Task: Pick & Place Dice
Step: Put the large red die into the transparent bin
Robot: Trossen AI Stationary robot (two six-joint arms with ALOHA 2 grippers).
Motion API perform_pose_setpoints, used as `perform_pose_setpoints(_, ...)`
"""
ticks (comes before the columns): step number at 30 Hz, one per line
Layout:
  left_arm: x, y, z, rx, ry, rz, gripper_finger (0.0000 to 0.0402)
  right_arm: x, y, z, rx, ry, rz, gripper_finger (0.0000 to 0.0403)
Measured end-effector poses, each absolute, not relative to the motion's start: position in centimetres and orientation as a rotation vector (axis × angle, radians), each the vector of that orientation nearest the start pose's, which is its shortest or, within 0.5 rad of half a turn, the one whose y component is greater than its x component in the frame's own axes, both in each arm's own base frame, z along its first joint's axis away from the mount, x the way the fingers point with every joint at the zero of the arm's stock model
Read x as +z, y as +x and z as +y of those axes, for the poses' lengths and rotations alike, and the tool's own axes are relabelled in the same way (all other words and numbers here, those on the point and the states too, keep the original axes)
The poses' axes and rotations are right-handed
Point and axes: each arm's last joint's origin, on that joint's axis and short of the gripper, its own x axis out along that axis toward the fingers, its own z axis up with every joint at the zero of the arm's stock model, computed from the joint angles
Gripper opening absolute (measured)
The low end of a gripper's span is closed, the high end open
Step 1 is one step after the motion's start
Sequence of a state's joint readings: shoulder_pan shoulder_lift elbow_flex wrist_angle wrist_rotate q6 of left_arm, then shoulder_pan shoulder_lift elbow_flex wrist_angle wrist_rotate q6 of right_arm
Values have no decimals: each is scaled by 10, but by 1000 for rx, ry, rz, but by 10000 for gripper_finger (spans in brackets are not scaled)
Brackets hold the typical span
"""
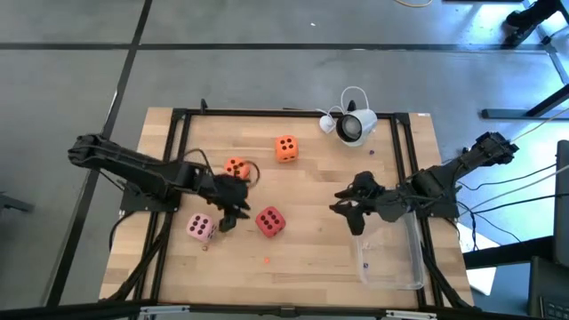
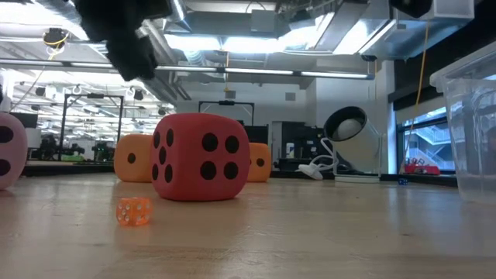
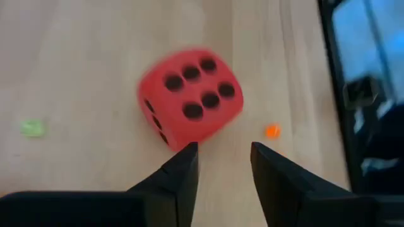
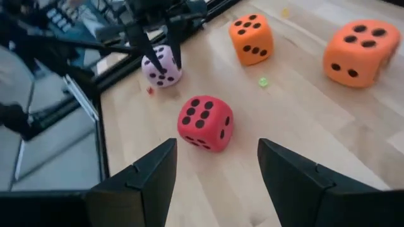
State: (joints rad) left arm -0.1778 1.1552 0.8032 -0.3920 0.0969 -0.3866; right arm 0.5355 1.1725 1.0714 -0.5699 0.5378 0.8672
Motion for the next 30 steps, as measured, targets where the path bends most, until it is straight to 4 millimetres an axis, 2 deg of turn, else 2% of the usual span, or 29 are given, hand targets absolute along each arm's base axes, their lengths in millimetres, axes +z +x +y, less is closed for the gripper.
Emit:
perform_pose_setpoints(6,232,245,-66,-159,-215,822,159,318,223,115,-182,316,548,220)
perform_pose_setpoints(11,217,260,-72,-160,-162,814,172,319,226,116,-160,270,535,220)
perform_pose_setpoints(18,200,274,-72,-113,-159,830,178,323,228,118,-134,309,500,220)
perform_pose_setpoints(25,192,296,-72,-95,-134,703,173,324,229,118,-128,316,489,220)
perform_pose_setpoints(30,187,310,-61,-60,-195,622,172,312,235,122,-115,205,556,220)
